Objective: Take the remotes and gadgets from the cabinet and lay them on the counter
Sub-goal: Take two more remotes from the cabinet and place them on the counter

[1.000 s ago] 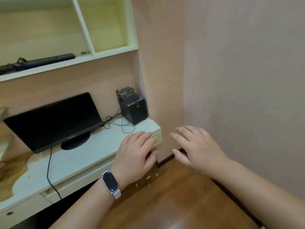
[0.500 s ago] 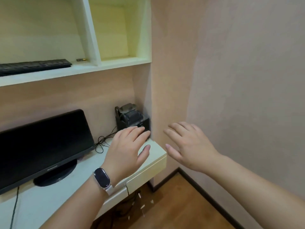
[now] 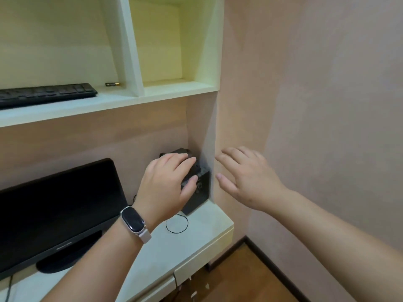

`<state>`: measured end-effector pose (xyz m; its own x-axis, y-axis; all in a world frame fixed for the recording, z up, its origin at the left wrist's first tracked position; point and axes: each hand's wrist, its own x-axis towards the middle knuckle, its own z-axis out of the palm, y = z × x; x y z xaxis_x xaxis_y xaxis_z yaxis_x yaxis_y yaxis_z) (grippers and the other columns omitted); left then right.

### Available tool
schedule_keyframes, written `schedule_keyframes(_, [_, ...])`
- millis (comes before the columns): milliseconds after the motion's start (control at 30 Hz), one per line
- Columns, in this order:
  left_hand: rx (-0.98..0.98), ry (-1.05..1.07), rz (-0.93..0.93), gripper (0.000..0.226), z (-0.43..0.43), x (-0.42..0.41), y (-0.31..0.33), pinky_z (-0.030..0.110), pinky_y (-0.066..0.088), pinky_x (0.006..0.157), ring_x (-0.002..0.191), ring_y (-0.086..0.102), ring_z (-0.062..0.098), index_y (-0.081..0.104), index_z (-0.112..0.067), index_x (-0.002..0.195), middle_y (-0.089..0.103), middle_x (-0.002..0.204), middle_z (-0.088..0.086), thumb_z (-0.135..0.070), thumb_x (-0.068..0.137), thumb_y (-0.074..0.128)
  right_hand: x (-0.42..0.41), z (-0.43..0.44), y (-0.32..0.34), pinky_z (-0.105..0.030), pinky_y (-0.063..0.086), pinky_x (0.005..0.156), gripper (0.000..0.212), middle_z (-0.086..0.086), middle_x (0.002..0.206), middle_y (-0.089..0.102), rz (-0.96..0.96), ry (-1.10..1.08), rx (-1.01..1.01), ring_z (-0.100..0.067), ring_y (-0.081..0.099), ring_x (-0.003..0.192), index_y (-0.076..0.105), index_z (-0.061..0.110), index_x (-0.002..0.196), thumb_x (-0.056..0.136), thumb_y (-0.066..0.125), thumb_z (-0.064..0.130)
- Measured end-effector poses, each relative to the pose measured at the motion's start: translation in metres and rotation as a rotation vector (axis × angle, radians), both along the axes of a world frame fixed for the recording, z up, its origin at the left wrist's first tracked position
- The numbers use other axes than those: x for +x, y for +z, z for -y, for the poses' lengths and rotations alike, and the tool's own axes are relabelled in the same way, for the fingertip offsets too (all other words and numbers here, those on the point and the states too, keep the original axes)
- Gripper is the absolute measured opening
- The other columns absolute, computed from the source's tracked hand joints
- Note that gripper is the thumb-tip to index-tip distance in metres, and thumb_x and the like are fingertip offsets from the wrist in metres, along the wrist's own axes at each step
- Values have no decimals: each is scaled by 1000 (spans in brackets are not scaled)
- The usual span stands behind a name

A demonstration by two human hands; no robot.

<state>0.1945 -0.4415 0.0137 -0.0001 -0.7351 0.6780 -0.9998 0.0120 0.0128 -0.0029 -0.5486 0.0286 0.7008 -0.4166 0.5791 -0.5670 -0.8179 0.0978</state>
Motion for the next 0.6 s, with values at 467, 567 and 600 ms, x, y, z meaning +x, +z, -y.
schedule_keyframes(467, [-110, 179, 36, 45, 146, 51, 109, 43, 45, 92, 114, 57, 25, 65, -18, 123, 64, 124, 2, -42, 88, 48, 77, 167, 105, -43, 46, 90, 52, -9, 125, 62, 171, 166, -62, -30, 56, 114, 63, 16, 121, 88, 40, 48])
schedule_keyframes(567, [-212, 181, -31, 46, 174, 58, 140, 42, 46, 91, 112, 57, 25, 64, -19, 122, 64, 123, 1, -44, 88, 47, 84, 202, 136, -43, 45, 88, 52, -9, 125, 62, 185, 206, -108, -32, 56, 114, 63, 16, 120, 87, 40, 49])
schedule_keyframes(600, [-238, 180, -42, 46, 180, 61, 150, 41, 45, 91, 113, 56, 24, 64, -19, 122, 64, 123, 0, -45, 88, 47, 87, 211, 145, -43, 45, 89, 52, -9, 125, 61, 195, 220, -127, -32, 55, 114, 63, 16, 121, 88, 40, 49])
